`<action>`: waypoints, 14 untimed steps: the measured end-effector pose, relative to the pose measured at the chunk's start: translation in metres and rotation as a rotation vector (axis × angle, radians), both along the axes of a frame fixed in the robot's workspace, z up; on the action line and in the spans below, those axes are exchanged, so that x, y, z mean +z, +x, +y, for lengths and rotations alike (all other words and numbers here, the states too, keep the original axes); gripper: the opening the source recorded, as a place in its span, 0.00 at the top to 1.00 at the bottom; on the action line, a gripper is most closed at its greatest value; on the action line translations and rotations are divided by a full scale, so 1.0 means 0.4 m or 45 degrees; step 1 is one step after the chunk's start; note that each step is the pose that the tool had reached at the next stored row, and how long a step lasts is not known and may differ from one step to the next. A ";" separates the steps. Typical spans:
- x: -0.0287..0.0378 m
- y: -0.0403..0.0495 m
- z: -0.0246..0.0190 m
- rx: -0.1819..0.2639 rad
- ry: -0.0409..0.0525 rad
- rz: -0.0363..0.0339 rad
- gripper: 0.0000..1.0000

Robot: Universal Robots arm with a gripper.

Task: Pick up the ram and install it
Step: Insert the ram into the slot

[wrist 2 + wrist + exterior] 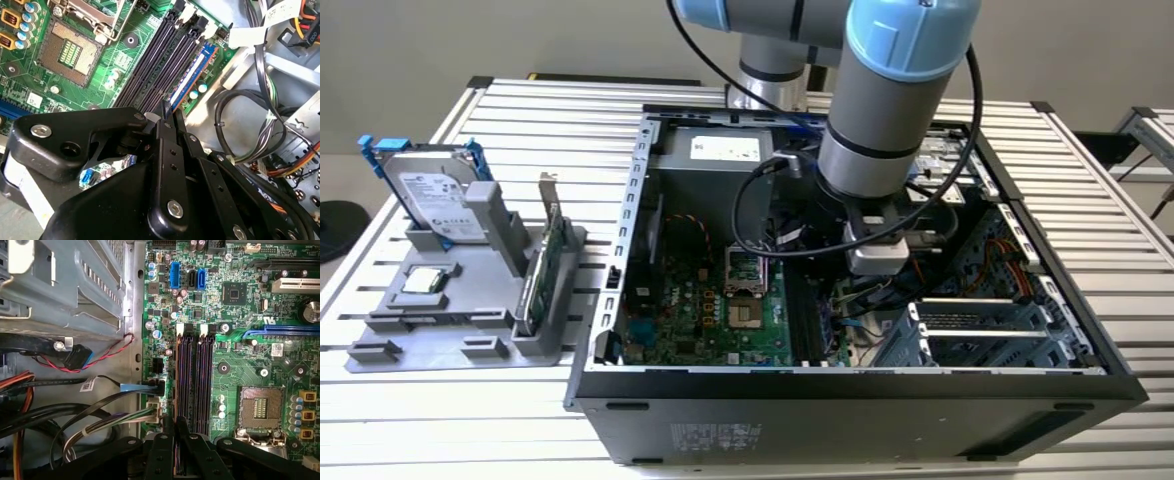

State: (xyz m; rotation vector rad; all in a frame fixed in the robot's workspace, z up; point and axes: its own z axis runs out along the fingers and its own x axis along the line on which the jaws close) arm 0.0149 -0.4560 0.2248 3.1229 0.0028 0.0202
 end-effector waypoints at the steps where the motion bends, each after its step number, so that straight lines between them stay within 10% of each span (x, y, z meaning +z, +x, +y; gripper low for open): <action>1: -0.001 -0.001 0.000 0.001 0.000 -0.0001 1.00; 14: -0.018 -0.002 0.000 0.005 0.000 -0.0001 1.00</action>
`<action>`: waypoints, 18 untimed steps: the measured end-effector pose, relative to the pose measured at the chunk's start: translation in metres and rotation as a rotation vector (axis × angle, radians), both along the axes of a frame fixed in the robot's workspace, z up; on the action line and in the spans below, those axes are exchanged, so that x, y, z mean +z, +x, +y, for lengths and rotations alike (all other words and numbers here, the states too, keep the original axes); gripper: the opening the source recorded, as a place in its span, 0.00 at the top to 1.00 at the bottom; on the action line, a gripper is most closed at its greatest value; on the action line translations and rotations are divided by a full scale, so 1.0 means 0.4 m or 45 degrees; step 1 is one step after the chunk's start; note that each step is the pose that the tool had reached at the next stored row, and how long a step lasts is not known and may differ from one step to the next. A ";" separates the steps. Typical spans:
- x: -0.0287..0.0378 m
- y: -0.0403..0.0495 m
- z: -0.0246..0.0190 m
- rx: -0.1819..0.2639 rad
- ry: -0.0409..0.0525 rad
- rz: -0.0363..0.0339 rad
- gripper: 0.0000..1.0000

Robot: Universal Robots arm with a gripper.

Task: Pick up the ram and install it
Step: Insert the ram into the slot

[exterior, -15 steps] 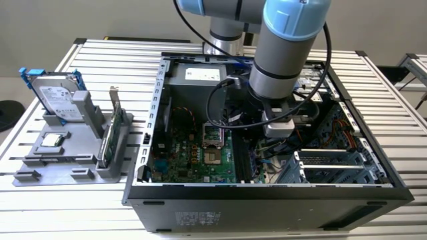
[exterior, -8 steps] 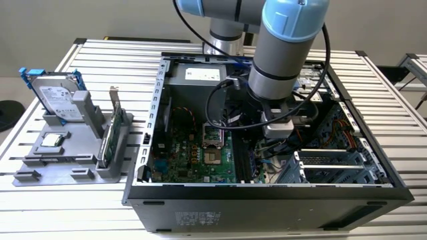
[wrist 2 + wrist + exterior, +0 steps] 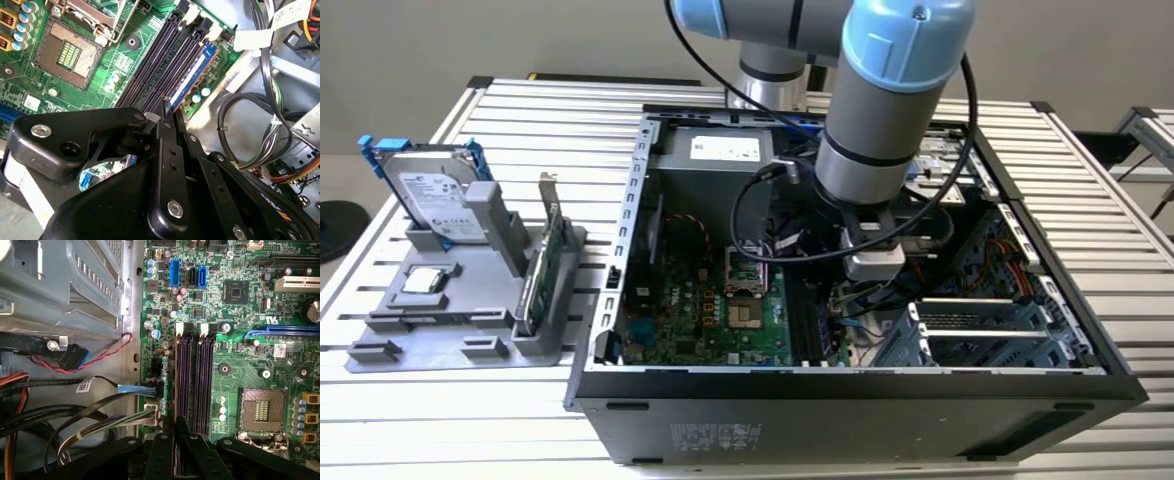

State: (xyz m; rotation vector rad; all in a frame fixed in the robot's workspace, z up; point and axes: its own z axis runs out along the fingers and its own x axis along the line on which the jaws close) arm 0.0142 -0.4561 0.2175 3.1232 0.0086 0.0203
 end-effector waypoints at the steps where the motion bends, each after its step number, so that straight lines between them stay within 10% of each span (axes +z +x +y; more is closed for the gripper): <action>1: -0.001 0.000 0.000 0.000 0.000 0.0000 1.00; 18: -0.002 0.003 -0.003 0.000 0.000 0.0000 1.00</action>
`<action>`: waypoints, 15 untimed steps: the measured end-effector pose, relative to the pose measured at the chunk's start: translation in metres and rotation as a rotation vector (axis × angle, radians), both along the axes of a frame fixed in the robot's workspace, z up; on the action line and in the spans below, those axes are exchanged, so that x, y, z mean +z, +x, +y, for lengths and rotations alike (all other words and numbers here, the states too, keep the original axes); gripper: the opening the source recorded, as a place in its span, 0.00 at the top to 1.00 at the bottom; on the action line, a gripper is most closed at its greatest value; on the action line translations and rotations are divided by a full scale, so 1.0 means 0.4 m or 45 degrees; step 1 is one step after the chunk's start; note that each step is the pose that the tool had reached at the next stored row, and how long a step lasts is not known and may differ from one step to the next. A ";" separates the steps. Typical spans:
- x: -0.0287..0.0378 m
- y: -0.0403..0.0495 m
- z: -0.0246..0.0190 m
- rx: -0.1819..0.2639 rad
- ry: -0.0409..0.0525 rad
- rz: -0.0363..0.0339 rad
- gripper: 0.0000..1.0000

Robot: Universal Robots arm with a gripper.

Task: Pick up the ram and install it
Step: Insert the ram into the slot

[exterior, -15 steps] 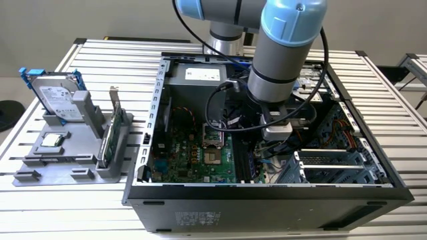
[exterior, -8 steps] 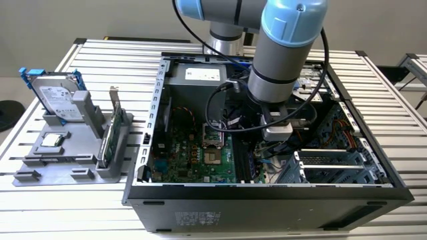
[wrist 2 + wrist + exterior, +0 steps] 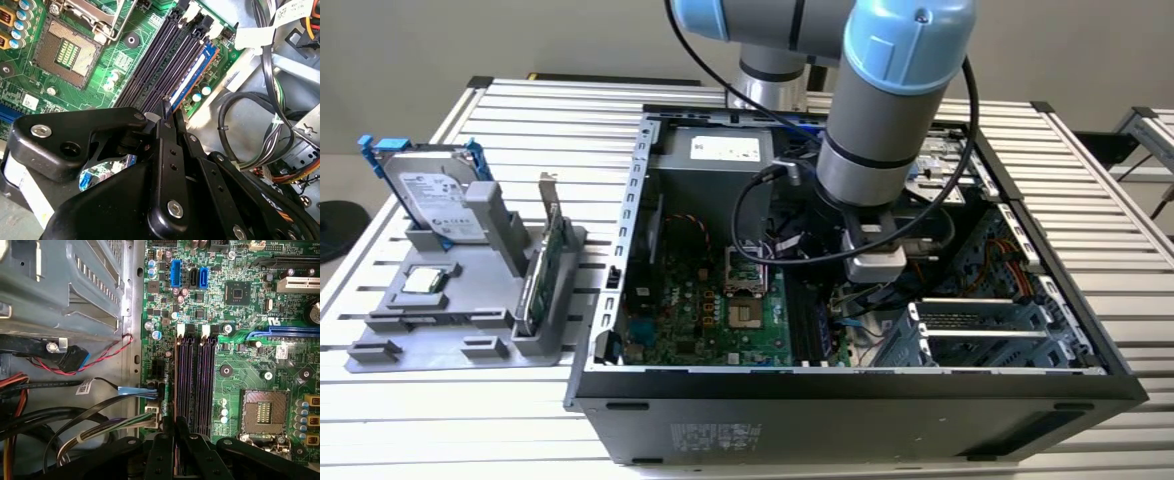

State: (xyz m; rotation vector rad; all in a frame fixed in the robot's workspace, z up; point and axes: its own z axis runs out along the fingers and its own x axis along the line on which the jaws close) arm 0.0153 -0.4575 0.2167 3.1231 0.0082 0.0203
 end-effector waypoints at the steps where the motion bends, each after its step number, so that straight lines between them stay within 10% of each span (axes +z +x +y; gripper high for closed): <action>1: -0.001 0.000 0.000 -0.002 0.000 0.0000 1.00; 15: -0.001 0.003 -0.001 -0.030 0.000 0.0001 1.00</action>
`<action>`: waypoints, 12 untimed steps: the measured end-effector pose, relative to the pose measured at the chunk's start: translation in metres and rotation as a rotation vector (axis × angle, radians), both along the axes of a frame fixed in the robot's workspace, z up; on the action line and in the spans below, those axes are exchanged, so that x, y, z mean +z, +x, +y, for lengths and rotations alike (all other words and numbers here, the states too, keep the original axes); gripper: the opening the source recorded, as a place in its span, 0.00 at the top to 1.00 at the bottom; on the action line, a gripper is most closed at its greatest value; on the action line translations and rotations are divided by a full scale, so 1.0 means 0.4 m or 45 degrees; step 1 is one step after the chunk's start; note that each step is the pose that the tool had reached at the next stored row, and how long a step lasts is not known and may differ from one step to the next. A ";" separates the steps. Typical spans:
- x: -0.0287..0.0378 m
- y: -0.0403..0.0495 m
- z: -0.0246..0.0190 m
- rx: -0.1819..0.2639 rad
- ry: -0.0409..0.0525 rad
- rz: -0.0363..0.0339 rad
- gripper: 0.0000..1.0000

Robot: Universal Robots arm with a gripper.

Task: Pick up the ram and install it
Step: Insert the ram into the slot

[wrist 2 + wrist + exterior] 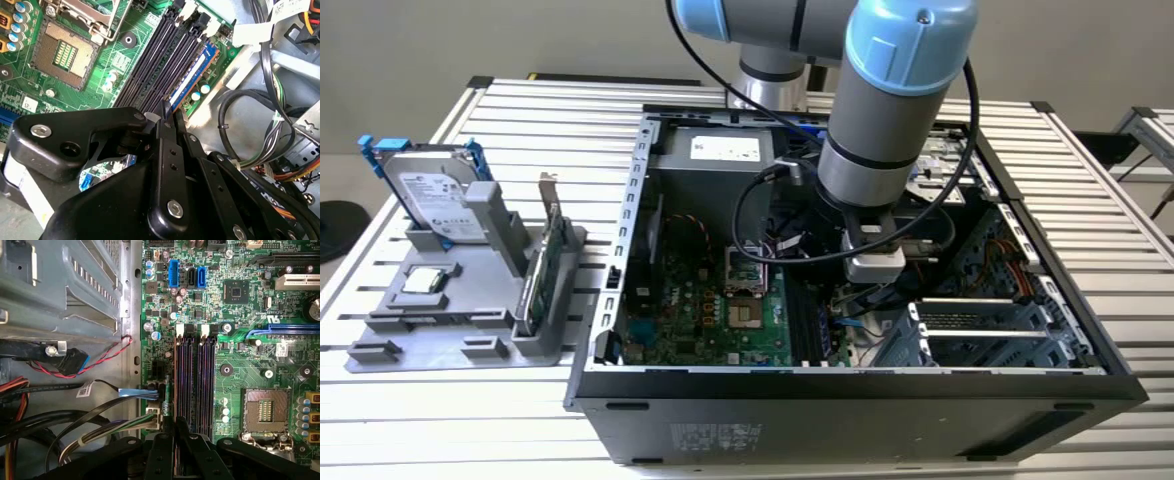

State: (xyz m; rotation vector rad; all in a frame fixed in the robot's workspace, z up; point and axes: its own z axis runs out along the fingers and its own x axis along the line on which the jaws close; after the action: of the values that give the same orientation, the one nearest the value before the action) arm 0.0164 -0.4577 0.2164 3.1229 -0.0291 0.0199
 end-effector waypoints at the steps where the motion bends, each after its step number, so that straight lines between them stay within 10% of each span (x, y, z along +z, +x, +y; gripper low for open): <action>1: 0.000 0.000 0.000 0.000 0.000 0.0000 1.00; 12: 0.000 0.000 -0.002 0.022 0.002 0.0000 1.00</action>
State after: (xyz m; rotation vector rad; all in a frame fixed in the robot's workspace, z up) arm 0.0163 -0.4584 0.2164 3.1247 -0.0023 0.0201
